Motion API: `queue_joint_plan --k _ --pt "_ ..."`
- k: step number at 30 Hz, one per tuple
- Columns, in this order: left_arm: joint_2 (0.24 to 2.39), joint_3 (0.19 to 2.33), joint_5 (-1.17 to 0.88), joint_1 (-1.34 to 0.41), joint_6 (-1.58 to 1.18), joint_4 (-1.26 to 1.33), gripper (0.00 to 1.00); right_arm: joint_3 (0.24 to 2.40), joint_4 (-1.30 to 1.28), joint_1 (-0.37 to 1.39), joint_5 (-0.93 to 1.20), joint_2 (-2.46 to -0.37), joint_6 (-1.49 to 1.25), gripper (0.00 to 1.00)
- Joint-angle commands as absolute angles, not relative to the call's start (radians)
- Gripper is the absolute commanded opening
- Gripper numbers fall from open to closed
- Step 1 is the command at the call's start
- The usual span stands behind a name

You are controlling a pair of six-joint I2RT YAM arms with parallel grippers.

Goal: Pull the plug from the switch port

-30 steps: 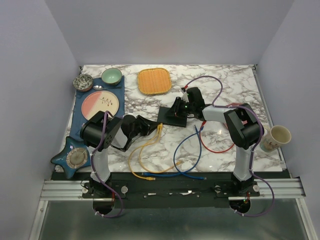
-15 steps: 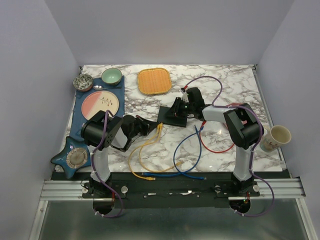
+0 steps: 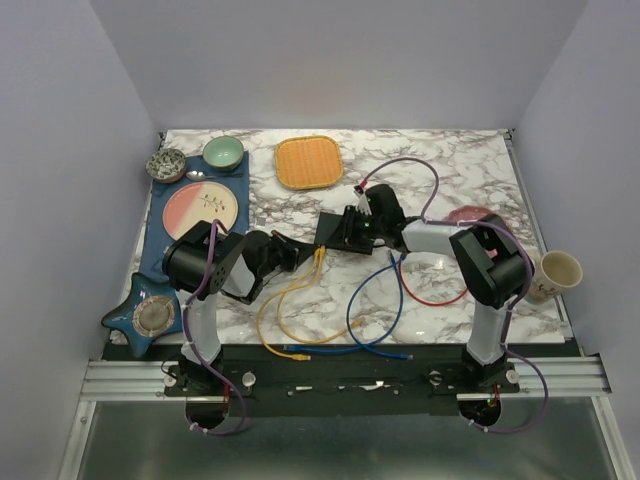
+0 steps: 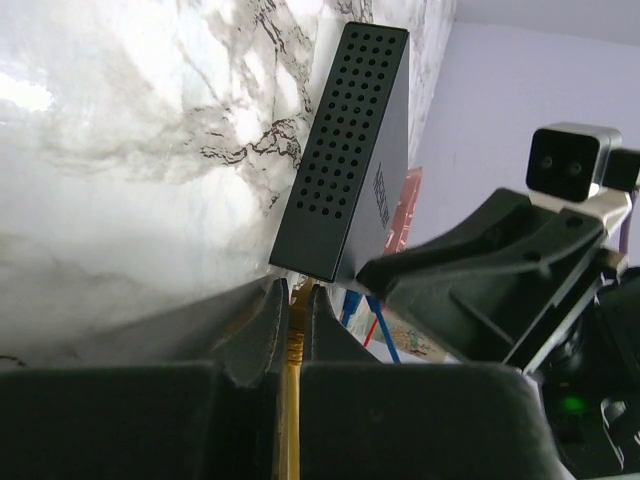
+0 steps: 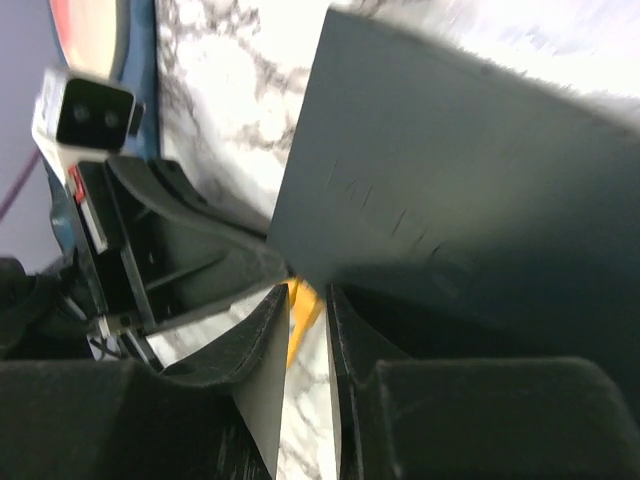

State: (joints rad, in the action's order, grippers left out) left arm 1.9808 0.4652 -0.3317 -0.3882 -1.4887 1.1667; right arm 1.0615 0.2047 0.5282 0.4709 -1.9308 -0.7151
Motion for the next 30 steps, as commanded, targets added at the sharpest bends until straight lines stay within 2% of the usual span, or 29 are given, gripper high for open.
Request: queue_joint_plan --k 1,7,17,30 --pt "2.013 0.453 -0.311 -0.379 -1.474 1.104 0.0 1.012 0.123 0.59 0.425 -1.873 -0.673 0.29" --pt "2.008 0.449 -0.311 -0.379 -1.473 1.108 0.0 1.02 0.055 0.6 0.381 -1.898 -0.667 0.26" --pt "1.97 0.431 -0.327 -0.38 -1.442 1.085 0.0 1.155 -0.083 0.601 0.255 -1.988 -0.675 0.19" --pt "1.701 0.388 -0.347 -0.374 -1.246 0.686 0.0 1.239 -0.089 0.601 0.227 -2.037 -0.739 0.14"
